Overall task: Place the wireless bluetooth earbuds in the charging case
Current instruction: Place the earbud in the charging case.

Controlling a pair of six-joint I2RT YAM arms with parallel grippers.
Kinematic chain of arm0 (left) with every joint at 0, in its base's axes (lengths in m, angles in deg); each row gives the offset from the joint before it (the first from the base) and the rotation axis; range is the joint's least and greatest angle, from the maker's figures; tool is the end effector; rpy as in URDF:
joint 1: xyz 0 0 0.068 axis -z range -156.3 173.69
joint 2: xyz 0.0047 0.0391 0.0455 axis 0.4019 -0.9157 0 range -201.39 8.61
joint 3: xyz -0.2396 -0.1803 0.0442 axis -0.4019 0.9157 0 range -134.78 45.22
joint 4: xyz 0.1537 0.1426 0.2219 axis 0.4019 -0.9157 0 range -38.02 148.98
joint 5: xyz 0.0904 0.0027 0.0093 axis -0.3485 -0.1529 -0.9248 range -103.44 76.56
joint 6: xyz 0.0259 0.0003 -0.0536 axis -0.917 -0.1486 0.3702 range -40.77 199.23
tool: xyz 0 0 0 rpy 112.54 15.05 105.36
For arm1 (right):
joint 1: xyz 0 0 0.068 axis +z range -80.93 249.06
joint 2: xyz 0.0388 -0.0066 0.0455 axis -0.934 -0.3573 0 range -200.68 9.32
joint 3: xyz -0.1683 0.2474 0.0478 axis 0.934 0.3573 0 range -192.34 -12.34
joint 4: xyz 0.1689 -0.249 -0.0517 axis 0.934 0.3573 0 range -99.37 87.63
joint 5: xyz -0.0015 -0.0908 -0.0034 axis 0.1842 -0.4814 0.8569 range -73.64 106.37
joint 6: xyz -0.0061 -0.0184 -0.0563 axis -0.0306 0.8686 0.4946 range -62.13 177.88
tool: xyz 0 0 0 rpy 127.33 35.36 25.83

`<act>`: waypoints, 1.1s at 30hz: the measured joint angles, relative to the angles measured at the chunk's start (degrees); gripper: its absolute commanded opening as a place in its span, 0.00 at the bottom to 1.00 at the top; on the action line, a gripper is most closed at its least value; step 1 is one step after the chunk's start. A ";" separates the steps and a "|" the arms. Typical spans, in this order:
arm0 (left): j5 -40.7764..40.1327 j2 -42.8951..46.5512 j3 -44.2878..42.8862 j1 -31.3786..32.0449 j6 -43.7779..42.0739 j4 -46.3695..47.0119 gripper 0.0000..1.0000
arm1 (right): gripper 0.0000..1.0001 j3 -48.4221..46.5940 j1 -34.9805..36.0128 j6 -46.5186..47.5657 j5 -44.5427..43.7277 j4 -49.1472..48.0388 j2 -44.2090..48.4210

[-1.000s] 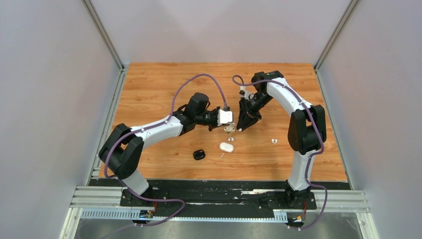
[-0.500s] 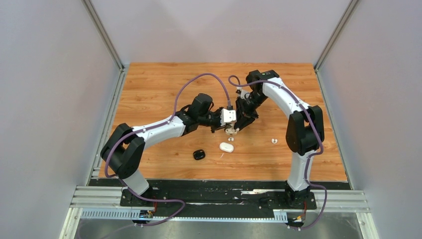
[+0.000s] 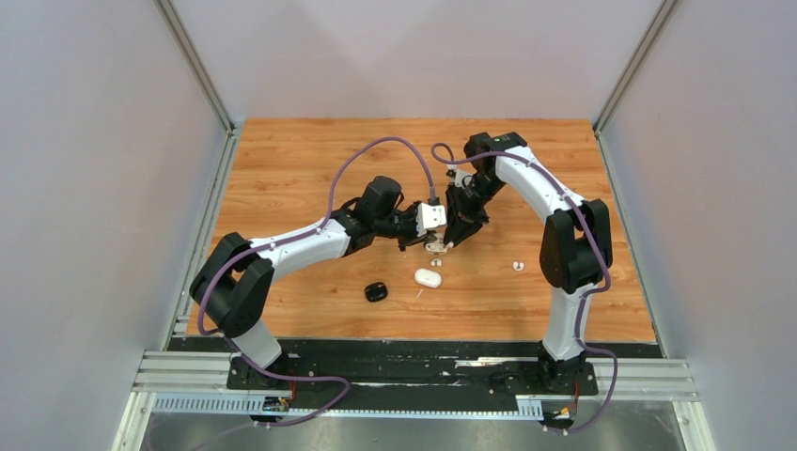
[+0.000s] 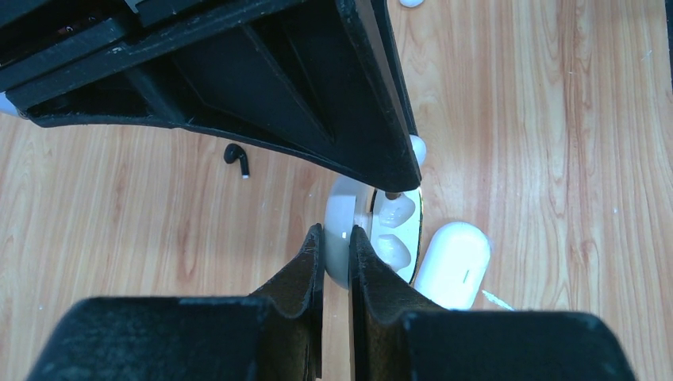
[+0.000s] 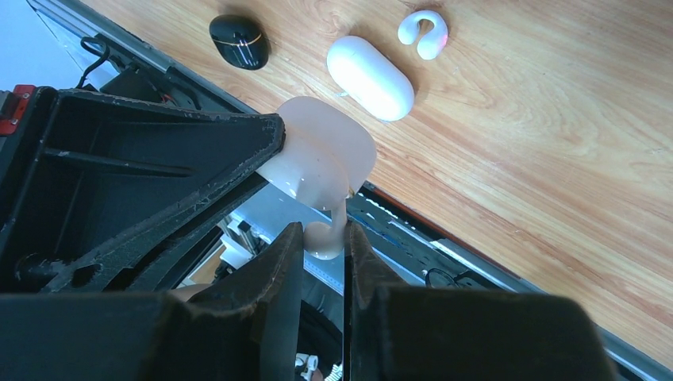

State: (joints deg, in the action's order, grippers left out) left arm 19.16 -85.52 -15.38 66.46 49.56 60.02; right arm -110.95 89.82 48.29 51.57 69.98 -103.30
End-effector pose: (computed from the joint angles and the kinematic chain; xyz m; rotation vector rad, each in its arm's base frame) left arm 0.2856 -0.2961 0.2375 1.5119 1.4944 -0.7410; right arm 0.3879 0.1739 0.2642 0.2472 -2.7958 -0.8379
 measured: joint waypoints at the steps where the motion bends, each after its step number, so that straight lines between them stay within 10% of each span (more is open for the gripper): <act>1: -0.04 0.00 0.00 0.00 0.24 0.00 0.00 | 0.00 0.00 0.11 0.00 -0.02 0.00 0.00; 33: -1.14 -0.15 0.00 0.02 5.51 1.33 0.00 | 0.00 -0.57 1.75 0.04 -4.28 -0.15 -0.31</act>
State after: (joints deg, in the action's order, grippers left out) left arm 18.02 -85.67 -15.38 66.48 55.07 61.36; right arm -111.52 91.57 48.33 47.28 69.83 -103.61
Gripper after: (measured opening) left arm 0.157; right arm 0.187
